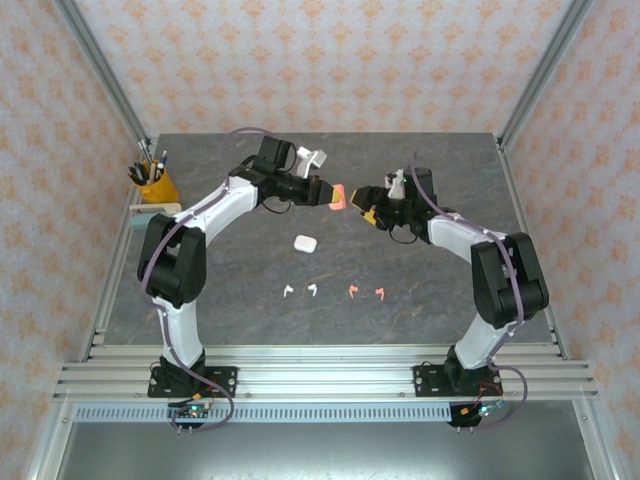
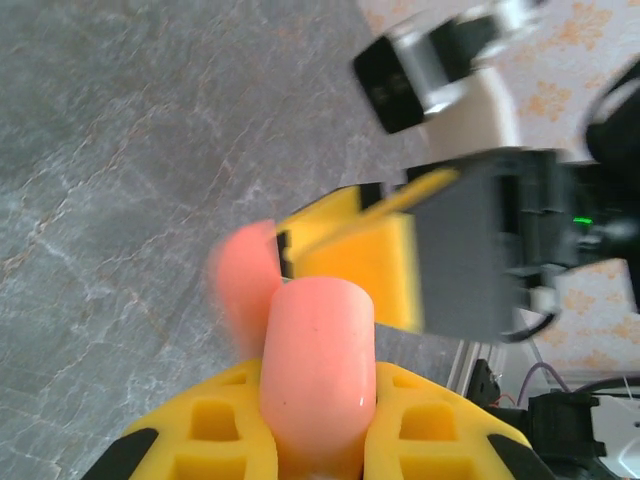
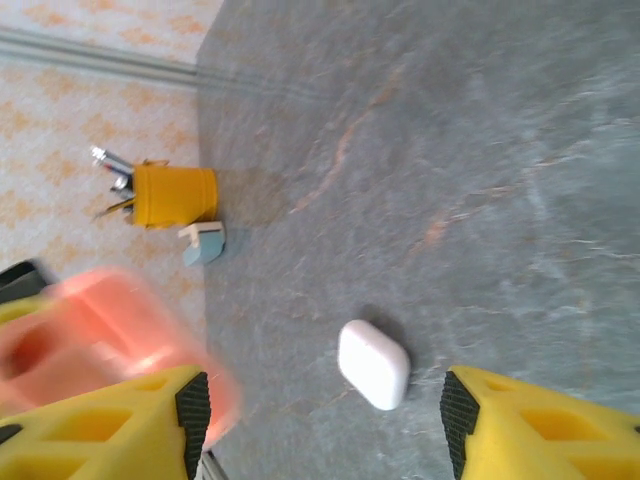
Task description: Insert the wireless bluetooth earbuds into the charging case
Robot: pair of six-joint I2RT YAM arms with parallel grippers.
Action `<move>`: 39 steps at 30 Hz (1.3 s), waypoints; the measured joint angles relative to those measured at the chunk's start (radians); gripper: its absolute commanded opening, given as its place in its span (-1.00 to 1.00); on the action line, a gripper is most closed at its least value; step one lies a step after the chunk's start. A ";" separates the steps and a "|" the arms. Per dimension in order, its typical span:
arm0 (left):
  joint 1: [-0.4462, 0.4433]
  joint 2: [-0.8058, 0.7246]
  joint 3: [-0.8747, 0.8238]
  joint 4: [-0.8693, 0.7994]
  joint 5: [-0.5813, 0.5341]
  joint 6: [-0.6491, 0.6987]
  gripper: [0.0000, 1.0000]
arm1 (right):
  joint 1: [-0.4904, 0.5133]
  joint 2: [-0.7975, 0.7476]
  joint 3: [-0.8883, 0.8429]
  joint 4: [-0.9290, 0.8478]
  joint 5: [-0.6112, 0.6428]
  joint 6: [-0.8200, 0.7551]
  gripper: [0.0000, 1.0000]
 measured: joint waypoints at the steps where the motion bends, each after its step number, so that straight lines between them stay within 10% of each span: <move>1: 0.000 -0.021 -0.003 0.011 0.003 -0.004 -1.00 | -0.013 0.019 0.000 0.000 0.007 0.006 0.27; 39: -0.001 -0.028 0.029 0.104 0.092 -0.051 -1.00 | -0.038 -0.121 0.040 -0.015 -0.225 -0.062 -0.16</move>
